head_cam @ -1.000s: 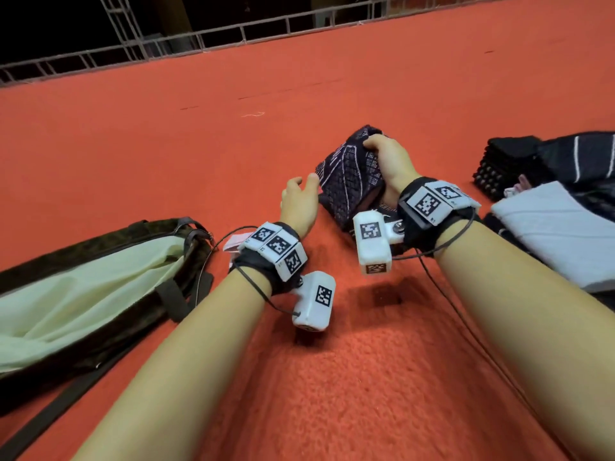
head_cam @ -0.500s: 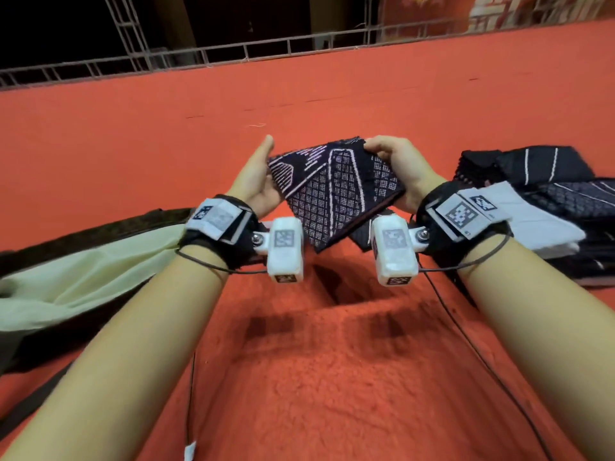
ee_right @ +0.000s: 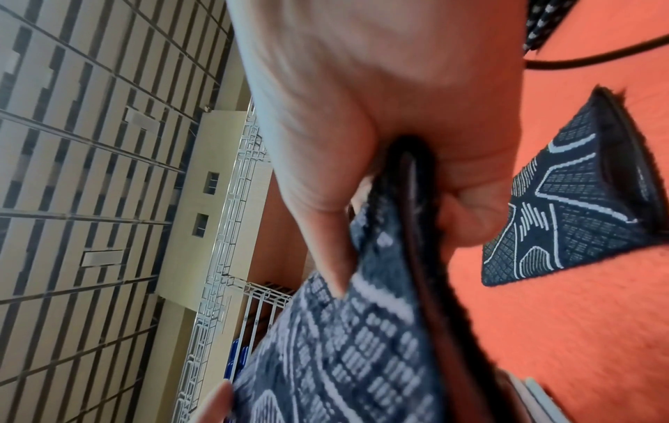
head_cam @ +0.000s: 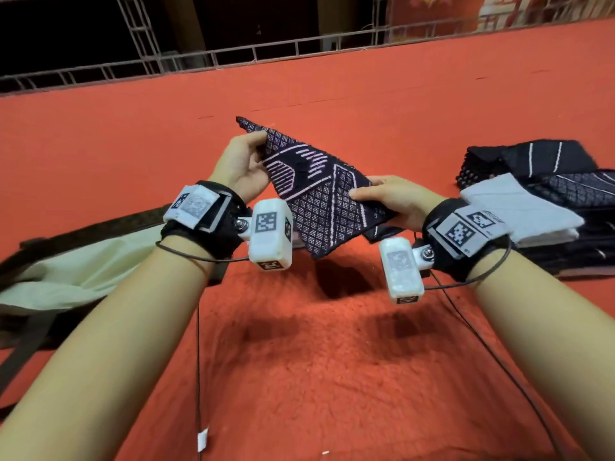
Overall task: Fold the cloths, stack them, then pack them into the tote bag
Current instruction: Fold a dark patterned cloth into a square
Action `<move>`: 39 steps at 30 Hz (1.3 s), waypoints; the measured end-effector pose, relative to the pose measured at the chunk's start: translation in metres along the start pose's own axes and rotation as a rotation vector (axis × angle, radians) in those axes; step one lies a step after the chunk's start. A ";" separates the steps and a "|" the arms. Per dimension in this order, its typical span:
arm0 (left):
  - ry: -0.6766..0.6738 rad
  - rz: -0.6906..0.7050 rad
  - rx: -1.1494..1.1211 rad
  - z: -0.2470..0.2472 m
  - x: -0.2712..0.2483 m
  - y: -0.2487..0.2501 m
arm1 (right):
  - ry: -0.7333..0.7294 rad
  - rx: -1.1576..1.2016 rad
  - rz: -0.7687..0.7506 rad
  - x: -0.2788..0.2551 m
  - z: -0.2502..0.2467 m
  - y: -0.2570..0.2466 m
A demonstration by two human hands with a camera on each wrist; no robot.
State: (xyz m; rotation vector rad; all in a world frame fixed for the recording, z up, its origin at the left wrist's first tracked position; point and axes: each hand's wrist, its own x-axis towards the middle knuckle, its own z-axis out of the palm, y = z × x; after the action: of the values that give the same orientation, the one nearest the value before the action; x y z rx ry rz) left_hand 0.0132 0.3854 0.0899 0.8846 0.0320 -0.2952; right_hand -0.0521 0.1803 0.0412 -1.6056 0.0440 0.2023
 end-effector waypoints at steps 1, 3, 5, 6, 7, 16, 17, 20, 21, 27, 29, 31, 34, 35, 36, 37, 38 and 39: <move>-0.025 -0.024 -0.006 -0.002 -0.002 0.001 | 0.012 -0.022 0.018 0.001 -0.001 0.000; -0.106 -0.080 0.065 -0.006 -0.010 0.007 | 0.011 -0.090 0.071 0.001 -0.004 0.000; -0.178 -0.106 0.139 -0.012 -0.015 0.013 | -0.025 -0.132 0.123 -0.001 -0.007 0.000; -0.185 -0.109 0.161 -0.016 -0.017 0.016 | -0.040 -0.147 0.150 -0.002 -0.008 0.002; -0.166 -0.111 0.193 -0.021 -0.018 0.018 | -0.042 -0.174 0.175 -0.002 -0.010 0.003; -0.079 -0.494 1.040 -0.079 -0.022 -0.026 | 0.033 -0.549 0.340 0.002 -0.001 0.032; -0.080 -0.477 1.119 -0.083 -0.024 -0.034 | 0.036 -0.549 0.339 0.002 0.000 0.034; -0.063 -0.386 1.243 -0.090 -0.025 -0.052 | 0.020 -0.546 0.321 0.002 0.002 0.037; -0.058 -0.385 1.239 -0.091 -0.024 -0.053 | 0.030 -0.538 0.307 0.001 0.002 0.037; 0.005 -0.473 1.162 -0.100 -0.022 -0.046 | 0.235 -0.403 0.201 0.001 -0.008 0.033; 0.015 -0.511 1.202 -0.104 -0.026 -0.046 | 0.271 -0.367 0.203 0.002 -0.007 0.035; 0.037 -0.540 1.280 -0.113 -0.030 -0.050 | 0.248 -0.334 0.265 0.004 -0.005 0.045; 0.067 -0.563 1.321 -0.126 -0.033 -0.055 | 0.227 -0.476 0.361 0.005 0.000 0.064; 0.076 -0.557 1.324 -0.128 -0.033 -0.056 | 0.224 -0.526 0.367 0.004 0.001 0.068; 0.087 -0.541 1.324 -0.128 -0.034 -0.055 | 0.230 -0.559 0.364 0.004 0.002 0.069; 0.101 -0.519 1.324 -0.127 -0.035 -0.055 | 0.241 -0.570 0.357 0.002 0.004 0.070; 0.110 -0.488 1.328 -0.125 -0.035 -0.054 | 0.249 -0.560 0.353 0.002 0.005 0.070; 0.109 -0.451 1.336 -0.122 -0.035 -0.053 | 0.251 -0.540 0.350 0.001 0.005 0.069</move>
State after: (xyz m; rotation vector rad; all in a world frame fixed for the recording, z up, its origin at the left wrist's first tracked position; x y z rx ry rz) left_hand -0.0233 0.4564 -0.0226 2.2302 0.1462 -0.7156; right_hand -0.0623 0.1825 -0.0270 -2.1492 0.5026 0.2987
